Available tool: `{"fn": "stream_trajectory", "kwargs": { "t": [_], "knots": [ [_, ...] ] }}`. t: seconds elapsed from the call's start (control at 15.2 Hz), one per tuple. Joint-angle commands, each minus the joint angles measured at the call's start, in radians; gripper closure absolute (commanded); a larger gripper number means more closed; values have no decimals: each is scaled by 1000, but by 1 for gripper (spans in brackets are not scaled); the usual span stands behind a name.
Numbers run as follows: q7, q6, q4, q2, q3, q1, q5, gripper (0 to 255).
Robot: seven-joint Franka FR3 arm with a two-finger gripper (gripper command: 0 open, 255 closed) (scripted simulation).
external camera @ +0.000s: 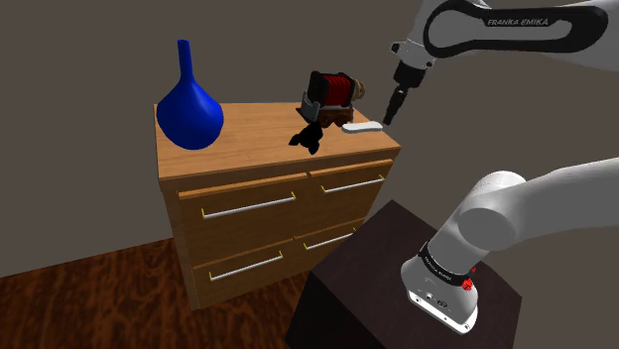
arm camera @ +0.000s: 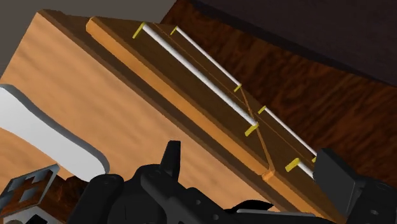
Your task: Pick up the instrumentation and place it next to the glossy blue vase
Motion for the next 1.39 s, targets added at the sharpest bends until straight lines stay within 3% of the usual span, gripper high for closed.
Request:
{"fn": "stream_trajectory", "kwargs": {
  "t": [0.0, 0.33, 0.66, 1.06, 1.32],
  "knots": [
    [-110, 38, -1, 32, -59, 2, -29, 0],
    [-367, 133, 53, 171, -202, 30, -64, 0],
    [-640, 222, 152, 358, -340, 82, -33, 0],
    [-1016, 295, 326, 642, -470, 136, 133, 0],
    [-1271, 300, 475, 854, -477, 101, 294, 0]
  ]
}}
